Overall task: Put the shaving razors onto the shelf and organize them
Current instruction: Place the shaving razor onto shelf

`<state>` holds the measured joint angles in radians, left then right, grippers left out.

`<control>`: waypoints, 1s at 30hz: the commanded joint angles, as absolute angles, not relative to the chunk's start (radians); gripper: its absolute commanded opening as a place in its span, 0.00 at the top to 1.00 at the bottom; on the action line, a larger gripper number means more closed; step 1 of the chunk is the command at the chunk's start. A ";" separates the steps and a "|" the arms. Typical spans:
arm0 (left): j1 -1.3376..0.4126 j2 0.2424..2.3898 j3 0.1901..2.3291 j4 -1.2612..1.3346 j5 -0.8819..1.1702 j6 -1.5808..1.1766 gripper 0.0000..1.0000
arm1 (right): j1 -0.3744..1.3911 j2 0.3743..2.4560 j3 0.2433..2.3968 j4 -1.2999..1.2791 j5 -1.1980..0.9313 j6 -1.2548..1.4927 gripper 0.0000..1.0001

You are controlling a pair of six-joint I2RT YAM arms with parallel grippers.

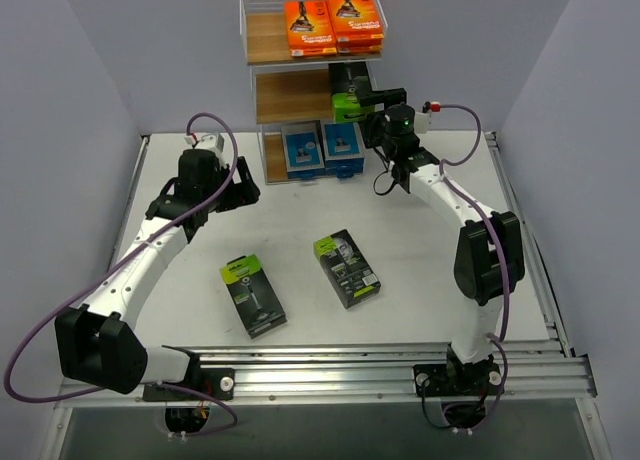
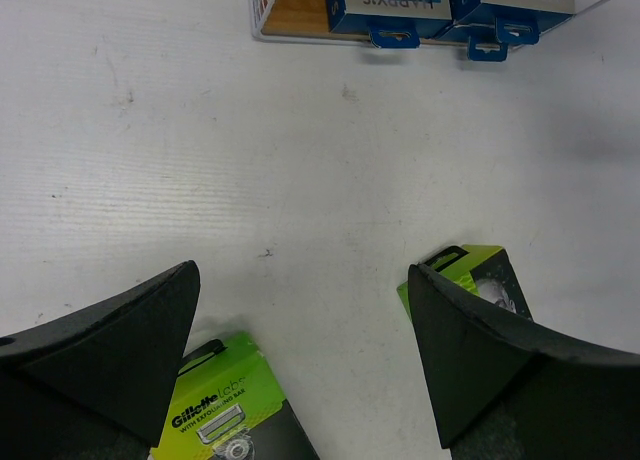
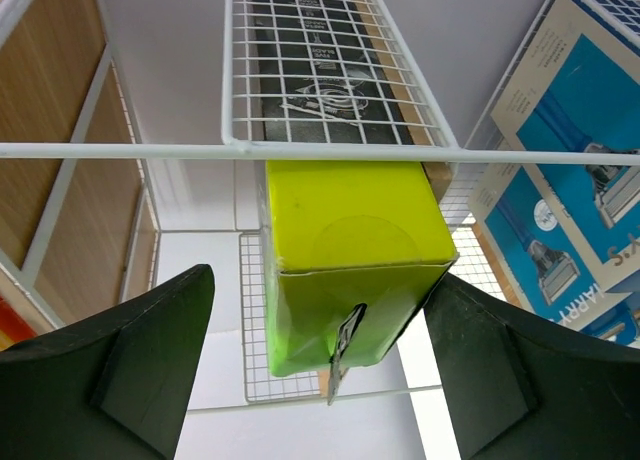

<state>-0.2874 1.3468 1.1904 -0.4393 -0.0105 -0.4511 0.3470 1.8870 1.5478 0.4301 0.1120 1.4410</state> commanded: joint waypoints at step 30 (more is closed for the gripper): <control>-0.290 1.355 1.236 -0.445 0.040 -0.433 0.06 | 0.341 1.859 1.542 0.557 -0.031 1.440 0.23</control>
